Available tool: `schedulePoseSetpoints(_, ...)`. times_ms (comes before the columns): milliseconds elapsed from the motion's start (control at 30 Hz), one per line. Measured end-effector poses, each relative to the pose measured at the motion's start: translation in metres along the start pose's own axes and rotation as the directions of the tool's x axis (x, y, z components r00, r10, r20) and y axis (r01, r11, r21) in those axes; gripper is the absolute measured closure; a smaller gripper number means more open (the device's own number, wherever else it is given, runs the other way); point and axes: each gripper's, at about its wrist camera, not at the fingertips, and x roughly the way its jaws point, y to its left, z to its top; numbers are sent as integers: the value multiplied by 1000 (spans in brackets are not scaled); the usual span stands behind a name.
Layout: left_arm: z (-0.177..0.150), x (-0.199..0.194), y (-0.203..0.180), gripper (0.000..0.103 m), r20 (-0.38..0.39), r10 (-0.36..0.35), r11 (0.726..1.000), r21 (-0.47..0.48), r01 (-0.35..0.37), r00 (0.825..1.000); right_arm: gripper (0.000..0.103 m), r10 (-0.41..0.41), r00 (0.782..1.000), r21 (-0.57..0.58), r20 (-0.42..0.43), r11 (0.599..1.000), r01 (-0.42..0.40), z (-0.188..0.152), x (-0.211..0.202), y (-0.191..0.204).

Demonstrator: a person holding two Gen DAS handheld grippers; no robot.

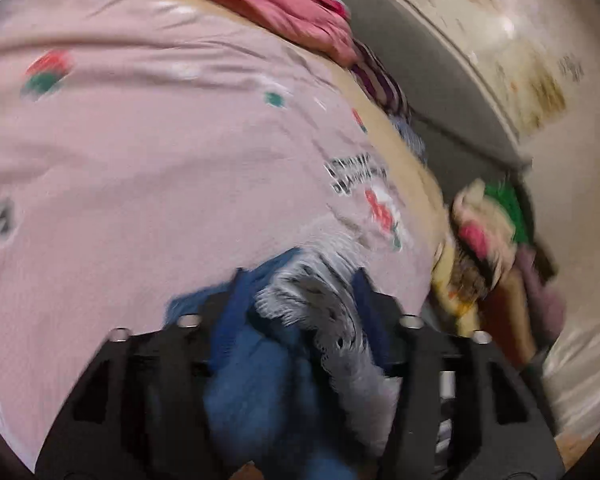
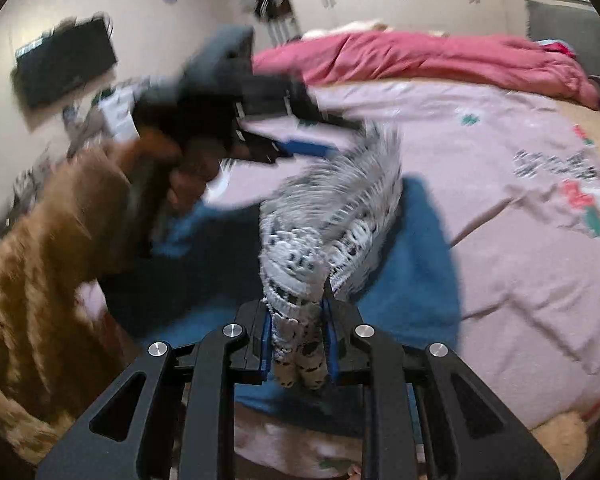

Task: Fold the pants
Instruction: 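Lift the lace-trimmed leg with both grippers and fold it over the pants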

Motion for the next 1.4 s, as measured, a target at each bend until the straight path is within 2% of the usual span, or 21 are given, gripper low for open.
schedulePoseSetpoints(67, -6, -21, 12, 37, 31, -39, 996, -73, 41, 999, 84, -8, 1000, -34, -29, 999, 7, -4, 10, 11)
schedulePoseSetpoints(167, -18, -41, 24, 27, 56, -87, 985, -142, 94, 995, 82, -30, 998, -118, -55, 993, 23, -9, 19, 31)
schedulePoseSetpoints(200, -21, -43, 26, 24, 54, -93, 984, -147, 100, 994, 81, -32, 998, -140, -57, 990, 24, -12, 20, 36)
schedulePoseSetpoints(267, -25, -41, 29, 20, 42, -60, 988, -139, 65, 997, 81, -55, 997, -192, -63, 981, 42, -15, 24, 46)
schedulePoseSetpoints(333, -27, -32, 31, 20, 9, -27, 990, -136, 28, 1000, 79, -86, 995, -239, -60, 969, 69, -18, 29, 55)
schedulePoseSetpoints(433, -29, -21, 32, 20, -4, 72, 989, -125, -72, 997, 79, -105, 993, -251, -53, 964, 88, -22, 32, 57)
schedulePoseSetpoints(500, -29, -17, 33, 22, -8, 86, 988, -128, -87, 996, 79, -98, 994, -231, -47, 969, 85, -23, 31, 54)
schedulePoseSetpoints(533, -27, -15, 31, 29, -13, 92, 988, -124, -93, 996, 79, -95, 994, -223, -45, 971, 83, -25, 29, 54)
schedulePoseSetpoints(567, -26, -13, 28, 42, -14, 103, 988, -114, -104, 995, 79, -94, 995, -219, -45, 972, 82, -25, 29, 54)
schedulePoseSetpoints(633, -23, -13, 23, 48, -7, 137, 986, -93, -138, 990, 79, -93, 995, -209, -42, 974, 82, -25, 26, 52)
schedulePoseSetpoints(867, -24, -18, 19, 48, -11, 144, 987, -69, -144, 990, 79, -66, 997, -168, -48, 984, 57, -25, 23, 48)
schedulePoseSetpoints(1000, -28, -24, 15, 48, 10, 181, 983, -36, -181, 983, 79, -60, 997, -152, -47, 987, 52, -24, 22, 46)
schedulePoseSetpoints(1167, -26, -28, 2, 48, 21, 149, 989, 20, -149, 989, 79, -53, 997, -140, -49, 989, 46, -22, 23, 39)
schedulePoseSetpoints(1267, -27, -22, 10, 48, -7, 176, 984, 4, -176, 984, 79, -54, 997, -140, -51, 989, 46, -22, 25, 39)
schedulePoseSetpoints(1400, -29, -15, 20, 48, -33, 176, 983, -39, -177, 984, 79, -56, 997, -142, -51, 989, 48, -23, 26, 40)
